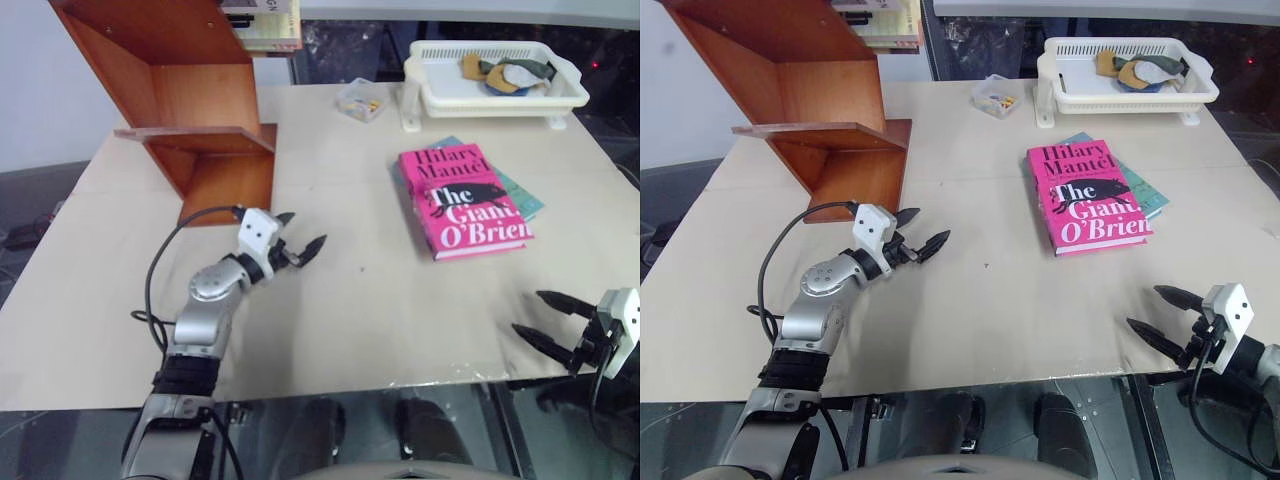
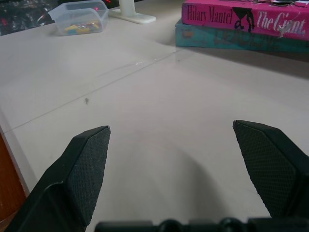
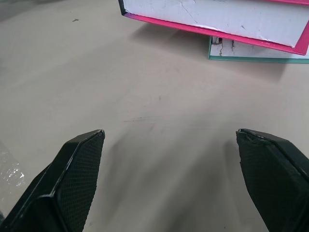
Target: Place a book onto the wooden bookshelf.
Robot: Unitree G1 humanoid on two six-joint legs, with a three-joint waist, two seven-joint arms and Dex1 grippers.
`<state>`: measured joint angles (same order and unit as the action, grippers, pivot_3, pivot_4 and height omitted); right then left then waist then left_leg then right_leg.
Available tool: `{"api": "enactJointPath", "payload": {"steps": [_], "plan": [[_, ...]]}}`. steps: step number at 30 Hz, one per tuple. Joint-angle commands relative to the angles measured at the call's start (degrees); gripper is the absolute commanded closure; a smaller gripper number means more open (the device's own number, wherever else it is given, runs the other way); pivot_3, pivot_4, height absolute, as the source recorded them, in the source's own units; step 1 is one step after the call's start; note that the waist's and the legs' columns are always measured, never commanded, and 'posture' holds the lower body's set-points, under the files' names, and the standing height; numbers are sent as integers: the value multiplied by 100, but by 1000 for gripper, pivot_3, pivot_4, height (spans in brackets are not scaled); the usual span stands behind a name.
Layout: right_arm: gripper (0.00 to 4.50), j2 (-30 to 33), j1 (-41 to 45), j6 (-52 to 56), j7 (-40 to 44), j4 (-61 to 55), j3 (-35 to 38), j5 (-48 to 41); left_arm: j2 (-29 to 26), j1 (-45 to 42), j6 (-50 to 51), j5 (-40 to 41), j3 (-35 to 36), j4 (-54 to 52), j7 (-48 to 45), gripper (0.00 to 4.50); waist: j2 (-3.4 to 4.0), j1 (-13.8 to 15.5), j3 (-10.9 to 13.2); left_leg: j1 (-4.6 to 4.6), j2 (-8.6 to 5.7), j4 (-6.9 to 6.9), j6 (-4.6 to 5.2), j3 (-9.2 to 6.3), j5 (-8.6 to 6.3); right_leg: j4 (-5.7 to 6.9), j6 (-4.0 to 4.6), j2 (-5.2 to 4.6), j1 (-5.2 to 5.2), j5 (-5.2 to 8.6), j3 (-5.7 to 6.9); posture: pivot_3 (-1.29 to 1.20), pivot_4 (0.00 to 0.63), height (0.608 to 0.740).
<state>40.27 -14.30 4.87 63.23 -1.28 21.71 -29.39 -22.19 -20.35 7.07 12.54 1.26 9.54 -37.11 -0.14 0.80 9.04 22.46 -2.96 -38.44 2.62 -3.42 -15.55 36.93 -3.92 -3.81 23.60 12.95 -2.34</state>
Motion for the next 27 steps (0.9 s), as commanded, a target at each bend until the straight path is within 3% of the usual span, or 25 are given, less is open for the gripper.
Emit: {"api": "enactJointPath", "payload": {"steps": [1, 27], "plan": [[29, 43, 34, -52, 48, -78, 82, -54, 8, -29, -48, 86, 57, -246, -23, 12, 0, 0, 0, 0, 1, 0, 0, 0, 0, 0, 0, 0, 0, 0, 0, 0, 150, 740], [29, -53, 218, -132, 20, -46, -4, -40, -100, -143, -64, 113, 118, -157, -254, 12, 0, -2, 0, 0, 1, 0, 0, 0, 0, 0, 0, 3, 0, 0, 1, 0, 150, 740]]}}
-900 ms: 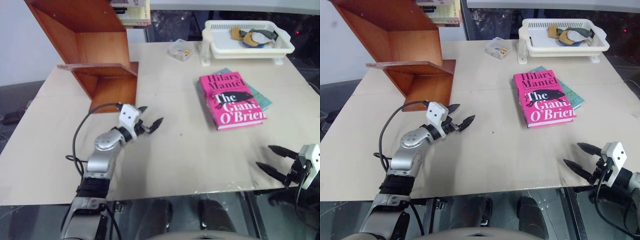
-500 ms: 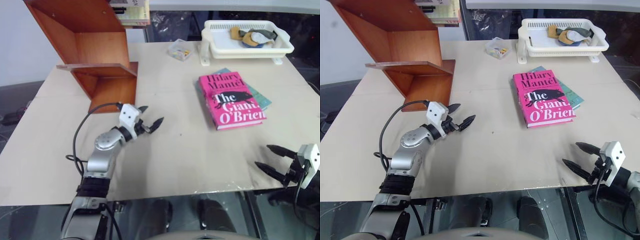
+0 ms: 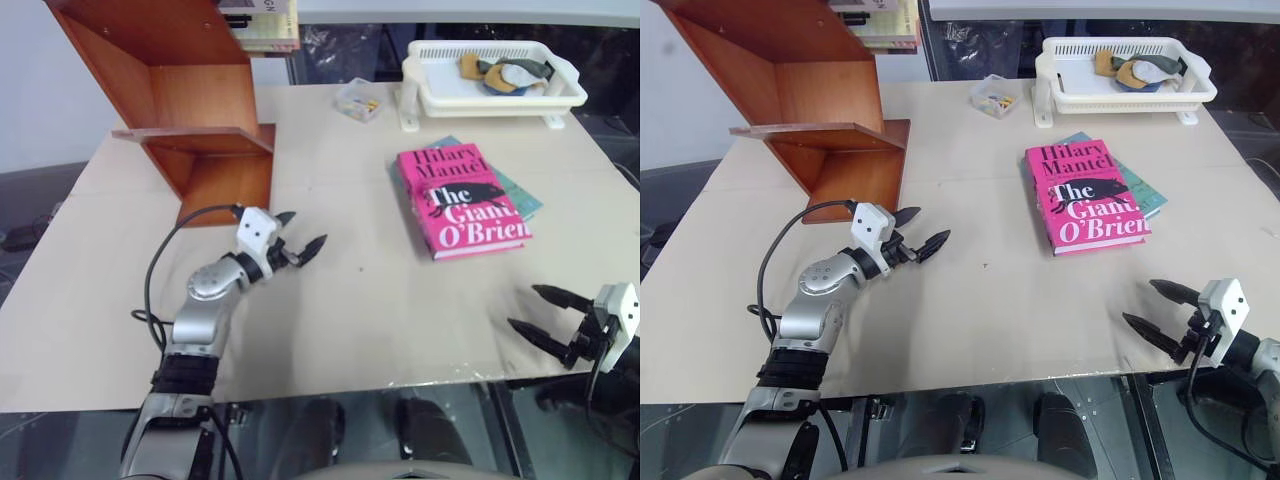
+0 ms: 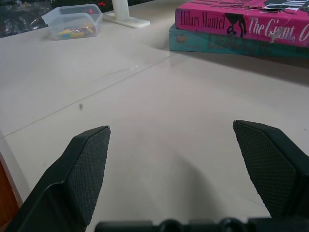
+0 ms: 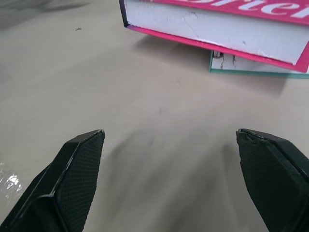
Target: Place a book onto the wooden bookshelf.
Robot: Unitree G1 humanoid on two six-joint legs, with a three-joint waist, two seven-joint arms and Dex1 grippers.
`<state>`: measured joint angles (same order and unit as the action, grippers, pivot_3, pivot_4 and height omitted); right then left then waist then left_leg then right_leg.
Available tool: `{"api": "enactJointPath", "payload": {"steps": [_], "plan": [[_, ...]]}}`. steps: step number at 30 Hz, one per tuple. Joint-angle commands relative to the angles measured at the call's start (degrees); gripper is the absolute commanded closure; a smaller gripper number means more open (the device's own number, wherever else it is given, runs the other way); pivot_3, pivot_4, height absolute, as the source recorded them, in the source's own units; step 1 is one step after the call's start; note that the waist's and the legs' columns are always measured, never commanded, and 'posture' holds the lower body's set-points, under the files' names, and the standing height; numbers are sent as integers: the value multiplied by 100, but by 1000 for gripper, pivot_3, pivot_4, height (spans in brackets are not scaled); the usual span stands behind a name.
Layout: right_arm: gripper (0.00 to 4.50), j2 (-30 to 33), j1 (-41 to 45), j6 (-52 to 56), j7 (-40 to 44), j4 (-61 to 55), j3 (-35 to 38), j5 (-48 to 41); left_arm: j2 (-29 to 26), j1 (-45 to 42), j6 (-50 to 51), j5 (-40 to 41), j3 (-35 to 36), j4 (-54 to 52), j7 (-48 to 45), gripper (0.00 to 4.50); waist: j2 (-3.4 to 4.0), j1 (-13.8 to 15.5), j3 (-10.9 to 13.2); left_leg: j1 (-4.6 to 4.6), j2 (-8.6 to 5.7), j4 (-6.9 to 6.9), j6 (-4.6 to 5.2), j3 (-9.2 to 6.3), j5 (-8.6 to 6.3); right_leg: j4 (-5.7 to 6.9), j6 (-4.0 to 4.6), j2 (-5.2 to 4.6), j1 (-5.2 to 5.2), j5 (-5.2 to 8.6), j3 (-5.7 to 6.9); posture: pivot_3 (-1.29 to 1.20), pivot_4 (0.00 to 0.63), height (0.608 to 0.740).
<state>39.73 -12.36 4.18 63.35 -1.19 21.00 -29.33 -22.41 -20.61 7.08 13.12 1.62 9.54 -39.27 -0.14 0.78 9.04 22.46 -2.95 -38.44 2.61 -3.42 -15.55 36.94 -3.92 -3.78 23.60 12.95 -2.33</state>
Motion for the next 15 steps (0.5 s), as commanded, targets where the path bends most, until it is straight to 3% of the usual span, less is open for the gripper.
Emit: {"api": "enactJointPath", "payload": {"steps": [1, 15], "plan": [[29, 1, 16, -63, 13, -61, 77, -53, -70, -121, -66, 52, 77, -159, -38, 12, 0, 0, 0, 0, 0, 0, 0, 0, 0, 0, 0, 0, 0, 0, 0, 0, 150, 740], [29, 10, -52, -39, -59, -322, 188, -148, -13, -370, 116, 73, -86, -292, -204, 12, 0, -1, 0, 0, 0, 0, 0, 1, 0, 0, 0, 7, 0, 0, 0, 0, 150, 740]]}}
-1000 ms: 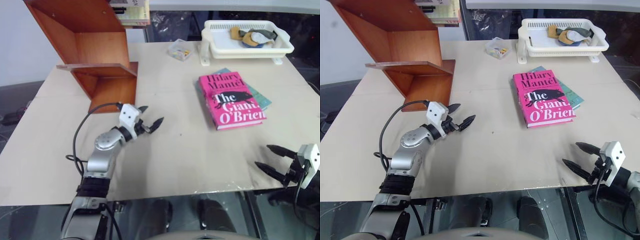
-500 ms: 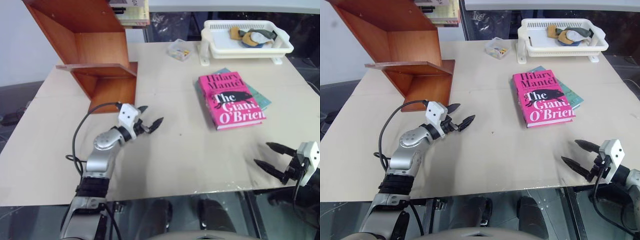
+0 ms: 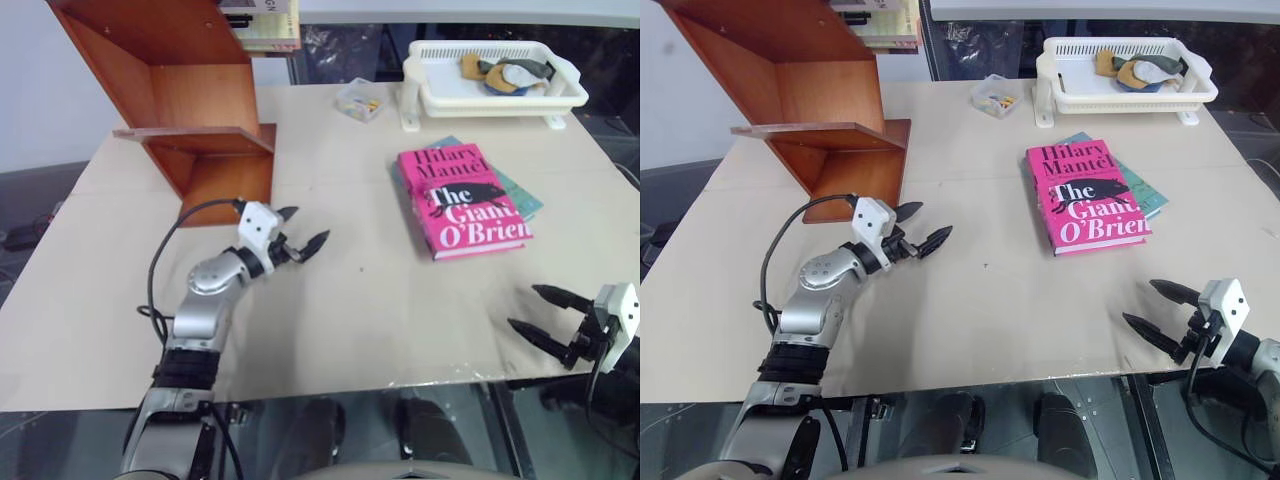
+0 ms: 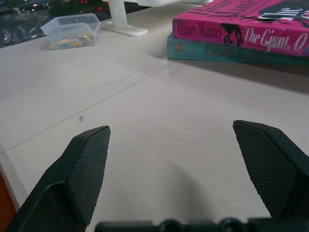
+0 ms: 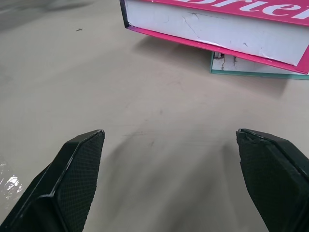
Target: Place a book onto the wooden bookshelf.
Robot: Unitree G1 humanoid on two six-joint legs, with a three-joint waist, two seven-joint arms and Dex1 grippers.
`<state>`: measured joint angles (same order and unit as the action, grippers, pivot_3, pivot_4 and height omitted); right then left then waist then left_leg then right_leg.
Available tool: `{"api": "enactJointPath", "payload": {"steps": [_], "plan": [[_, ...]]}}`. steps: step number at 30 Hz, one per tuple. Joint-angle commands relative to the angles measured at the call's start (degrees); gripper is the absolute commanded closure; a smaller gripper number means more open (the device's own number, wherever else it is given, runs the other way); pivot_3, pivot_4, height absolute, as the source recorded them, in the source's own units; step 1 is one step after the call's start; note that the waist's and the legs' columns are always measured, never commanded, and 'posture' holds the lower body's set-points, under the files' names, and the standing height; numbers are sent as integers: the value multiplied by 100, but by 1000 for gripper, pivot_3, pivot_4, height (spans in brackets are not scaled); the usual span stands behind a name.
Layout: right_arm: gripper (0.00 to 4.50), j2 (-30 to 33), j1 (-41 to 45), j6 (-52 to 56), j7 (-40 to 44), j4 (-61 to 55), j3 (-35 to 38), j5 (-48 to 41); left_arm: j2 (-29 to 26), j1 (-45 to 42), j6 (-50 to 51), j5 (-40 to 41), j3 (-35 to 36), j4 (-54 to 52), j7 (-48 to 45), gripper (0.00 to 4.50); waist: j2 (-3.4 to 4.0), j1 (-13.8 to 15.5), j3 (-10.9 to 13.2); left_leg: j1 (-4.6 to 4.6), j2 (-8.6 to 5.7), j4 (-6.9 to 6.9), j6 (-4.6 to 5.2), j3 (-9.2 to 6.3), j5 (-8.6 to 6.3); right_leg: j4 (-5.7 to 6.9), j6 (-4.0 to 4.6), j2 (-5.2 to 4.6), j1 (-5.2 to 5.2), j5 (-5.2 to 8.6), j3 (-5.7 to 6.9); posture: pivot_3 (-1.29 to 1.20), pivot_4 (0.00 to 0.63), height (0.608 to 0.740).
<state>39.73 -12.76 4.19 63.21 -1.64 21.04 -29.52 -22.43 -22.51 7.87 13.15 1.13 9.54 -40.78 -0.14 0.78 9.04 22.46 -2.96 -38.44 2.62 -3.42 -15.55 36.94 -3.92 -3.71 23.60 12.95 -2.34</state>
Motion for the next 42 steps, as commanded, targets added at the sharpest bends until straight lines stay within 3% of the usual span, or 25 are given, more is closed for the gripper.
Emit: {"api": "enactJointPath", "payload": {"steps": [1, 10, 21, 26, 32, 42], "plan": [[29, 7, -7, -32, -63, -301, 191, -141, -1, -210, 45, 69, -47, -282, -66, 12, 0, 0, 0, 0, 0, 0, 0, 0, 0, 0, 0, 1, 0, 0, 0, 0, 150, 740], [29, 31, 62, -11, -342, -293, 206, -16, 373, -610, 844, 447, -299, -179, -284, 12, -1, 1, 0, 2, -2, -1, -1, 0, 1, 0, 0, 5, 0, 0, 1, 0, 150, 740], [29, 37, 629, 47, -1390, -219, 189, 483, 929, -1252, 624, 260, -712, 486, -453, 12, -1, -8, 1, 4, 0, -6, -21, 3, 13, 2, 0, 13, 1, 0, -1, 0, 150, 740], [29, 167, 1015, 743, -1615, -648, 448, -86, 1027, -1383, 576, 237, -745, 621, -518, 12, -2, -3, 1, 5, -1, -7, -21, 2, 14, 2, -1, 12, 1, 0, 0, 0, 150, 740], [29, 672, 2774, 1696, -2055, -158, 130, -82, 1072, -1406, 498, 223, -758, 671, -524, 12, -4, -59, 3, 5, 1, -11, -20, 6, 14, 5, -1, 15, 2, -1, -4, 0, 150, 740], [29, 418, 4779, 1979, -2105, 1544, -1110, 779, 1422, -1504, 579, 183, -862, 794, -460, 12, -5, -9, 4, 30, -8, -18, -19, 3, 14, -4, -1, 9, 14, 0, 1, 0, 150, 740]]}}
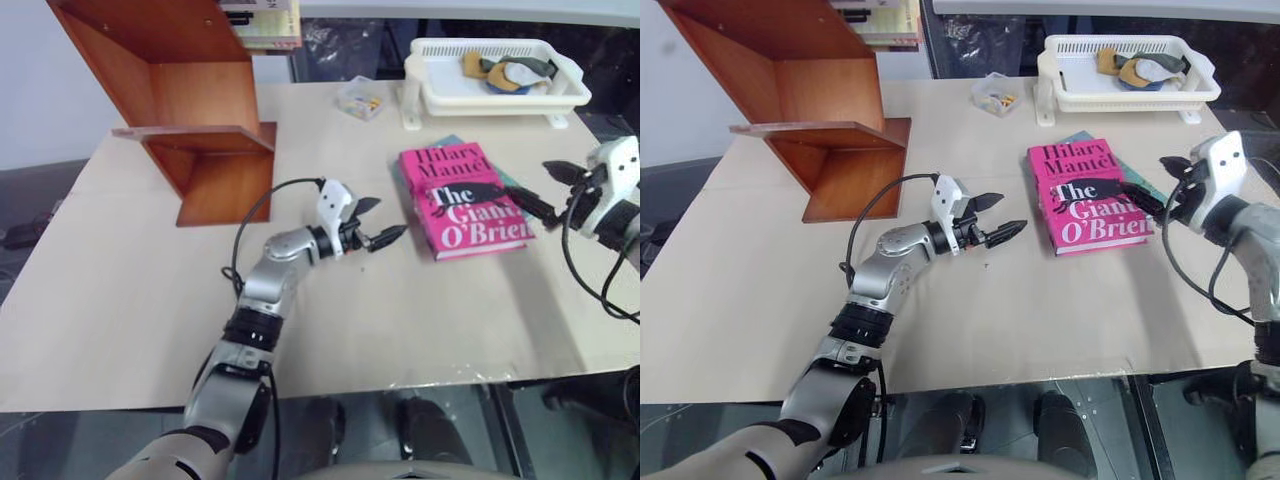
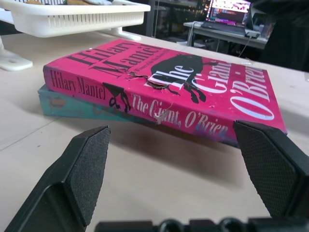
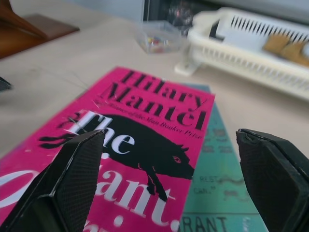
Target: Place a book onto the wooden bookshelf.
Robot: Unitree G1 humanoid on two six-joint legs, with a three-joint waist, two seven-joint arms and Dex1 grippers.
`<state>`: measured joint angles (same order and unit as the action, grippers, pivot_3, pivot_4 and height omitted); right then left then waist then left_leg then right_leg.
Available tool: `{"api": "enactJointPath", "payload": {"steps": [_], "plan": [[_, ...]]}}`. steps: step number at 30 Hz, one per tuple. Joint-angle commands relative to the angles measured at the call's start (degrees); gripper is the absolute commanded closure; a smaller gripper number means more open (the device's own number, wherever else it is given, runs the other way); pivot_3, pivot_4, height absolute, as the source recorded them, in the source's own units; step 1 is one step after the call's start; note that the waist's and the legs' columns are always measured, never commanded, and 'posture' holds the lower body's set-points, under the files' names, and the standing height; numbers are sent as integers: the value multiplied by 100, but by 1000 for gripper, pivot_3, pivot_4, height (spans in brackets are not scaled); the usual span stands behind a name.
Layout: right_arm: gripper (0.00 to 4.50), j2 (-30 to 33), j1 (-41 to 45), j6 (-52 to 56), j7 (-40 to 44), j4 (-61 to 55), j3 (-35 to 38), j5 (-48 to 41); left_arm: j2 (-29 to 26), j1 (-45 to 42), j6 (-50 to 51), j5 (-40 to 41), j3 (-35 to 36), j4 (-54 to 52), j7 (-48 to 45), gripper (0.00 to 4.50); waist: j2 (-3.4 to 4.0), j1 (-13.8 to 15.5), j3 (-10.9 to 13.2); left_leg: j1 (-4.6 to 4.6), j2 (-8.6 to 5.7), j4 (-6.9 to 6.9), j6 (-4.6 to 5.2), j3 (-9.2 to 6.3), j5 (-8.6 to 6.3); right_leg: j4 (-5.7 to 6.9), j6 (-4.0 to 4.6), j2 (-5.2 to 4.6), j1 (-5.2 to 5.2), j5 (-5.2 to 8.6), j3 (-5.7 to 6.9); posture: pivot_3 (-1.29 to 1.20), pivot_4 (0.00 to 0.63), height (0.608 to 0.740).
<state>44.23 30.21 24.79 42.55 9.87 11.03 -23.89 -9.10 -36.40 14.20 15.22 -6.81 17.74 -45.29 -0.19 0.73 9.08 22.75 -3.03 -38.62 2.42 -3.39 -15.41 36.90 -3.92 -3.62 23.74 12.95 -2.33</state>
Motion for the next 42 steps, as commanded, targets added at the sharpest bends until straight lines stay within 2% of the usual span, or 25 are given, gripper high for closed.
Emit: {"api": "enactJointPath", "payload": {"steps": [1, 9, 20, 26, 42], "plan": [[29, -103, 720, -64, -102, 721, -194, 330, 107, -127, -77, -59, -96, 1, -6, 12, 0, -7, 0, 0, 0, 0, 0, 0, 0, 0, 0, 1, 0, 0, 0, 0, 150, 740], [29, -608, 1893, 515, -338, 2380, -98, 362, 78, -66, -153, -91, -204, -221, -233, 12, 0, -10, 0, 1, 5, 3, -1, -1, 1, -2, 1, 3, 2, 0, 0, 0, 150, 740], [29, -895, 2667, -14, -353, 3990, -142, 683, -47, 393, 68, -194, -604, -940, -405, 12, 2, -82, -1, 3, 4, 8, -1, -1, 1, -6, 1, 1, 4, 0, -2, 0, 150, 740], [29, -1087, 3020, -349, -179, 4578, -135, 766, 106, 430, 19, -310, -850, -969, -354, 12, 4, -174, -1, 2, 4, 10, -1, 0, 0, -6, 1, 2, 5, 0, -3, 0, 150, 740], [29, -1414, 3362, -1078, -141, 5307, -136, 1081, 354, 411, 93, -321, -1169, -1050, -445, 12, 4, -169, -1, 1, 5, 11, -2, 0, 0, -5, 1, 2, 6, 0, -5, 0, 150, 740]]}}
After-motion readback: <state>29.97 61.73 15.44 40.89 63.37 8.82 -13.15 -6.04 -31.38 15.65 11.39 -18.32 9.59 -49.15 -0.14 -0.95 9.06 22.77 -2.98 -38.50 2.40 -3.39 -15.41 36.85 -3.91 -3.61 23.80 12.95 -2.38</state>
